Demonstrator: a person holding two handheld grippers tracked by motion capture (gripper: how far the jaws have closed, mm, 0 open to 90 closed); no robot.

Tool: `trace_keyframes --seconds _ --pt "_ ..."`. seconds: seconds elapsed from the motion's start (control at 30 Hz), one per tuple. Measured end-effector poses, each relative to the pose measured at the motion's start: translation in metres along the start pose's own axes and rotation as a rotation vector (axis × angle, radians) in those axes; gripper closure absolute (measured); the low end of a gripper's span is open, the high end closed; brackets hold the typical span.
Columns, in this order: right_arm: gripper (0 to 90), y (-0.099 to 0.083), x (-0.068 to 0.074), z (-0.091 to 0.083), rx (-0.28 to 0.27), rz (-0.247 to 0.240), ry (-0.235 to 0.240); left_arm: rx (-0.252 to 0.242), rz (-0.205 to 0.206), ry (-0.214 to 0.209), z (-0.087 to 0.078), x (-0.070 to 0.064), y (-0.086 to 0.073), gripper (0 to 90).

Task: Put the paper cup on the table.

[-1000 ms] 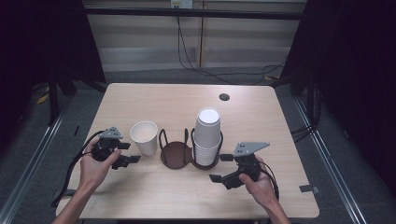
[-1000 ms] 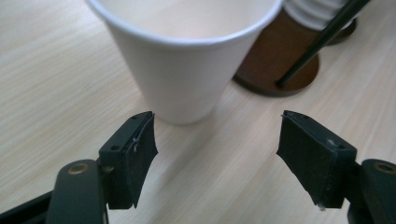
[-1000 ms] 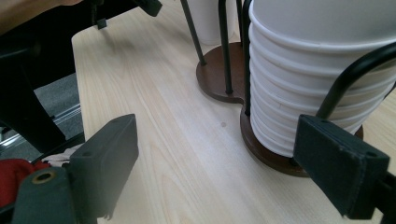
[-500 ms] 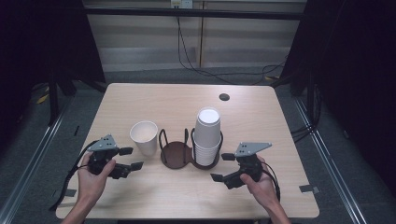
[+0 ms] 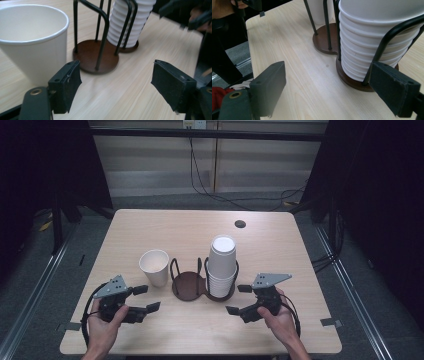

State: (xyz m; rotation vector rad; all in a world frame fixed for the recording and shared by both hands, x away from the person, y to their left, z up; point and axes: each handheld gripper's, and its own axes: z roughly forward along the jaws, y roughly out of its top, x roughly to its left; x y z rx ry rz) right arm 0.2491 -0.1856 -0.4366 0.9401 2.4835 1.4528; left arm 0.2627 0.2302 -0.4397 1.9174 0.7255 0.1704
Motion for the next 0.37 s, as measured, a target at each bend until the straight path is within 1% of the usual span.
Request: trace_keyframes --seconds 0.03,0.07,0.1,0.13,0.17,0.2,0.23,0.3,0.33,0.37 --pt "14.1 0.0 0.0 0.0 -0.001 0.001 -0.001 -0.008 0.015 0.022 0.004 -0.001 -0.003 22.9" --pt "14.1 -0.001 0.0 0.0 -0.003 0.002 -0.001 -0.003 0.045 0.029 0.012 -0.001 -0.008 21.7" --pt "14.1 -0.001 0.001 0.0 -0.007 0.002 -0.007 0.016 0.049 0.026 0.017 -0.001 -0.01 20.6" --pt "14.1 -0.002 0.001 0.0 -0.01 -0.001 -0.015 0.02 0.043 0.018 0.02 0.0 -0.01 20.6" --pt "14.1 -0.002 0.001 0.0 -0.011 0.0 -0.02 0.021 0.022 -0.008 0.024 -0.001 -0.011 20.6" --pt "14.2 -0.003 0.001 0.0 -0.018 0.003 -0.022 0.03 0.023 0.004 0.029 -0.004 -0.012 20.4" --pt "14.2 -0.003 0.001 0.0 -0.018 0.003 -0.022 0.03 0.023 0.004 0.029 -0.004 -0.012 20.3" --pt "14.2 -0.005 0.002 0.001 -0.021 0.004 -0.035 0.05 0.045 0.006 0.033 -0.008 -0.014 20.3" --pt "14.1 -0.006 0.001 0.002 -0.023 0.003 -0.041 0.055 0.042 0.01 0.035 -0.01 -0.016 19.9" --pt "14.2 -0.007 0.001 0.003 -0.022 0.014 -0.051 0.058 0.042 0.01 0.035 -0.011 -0.017 19.5"
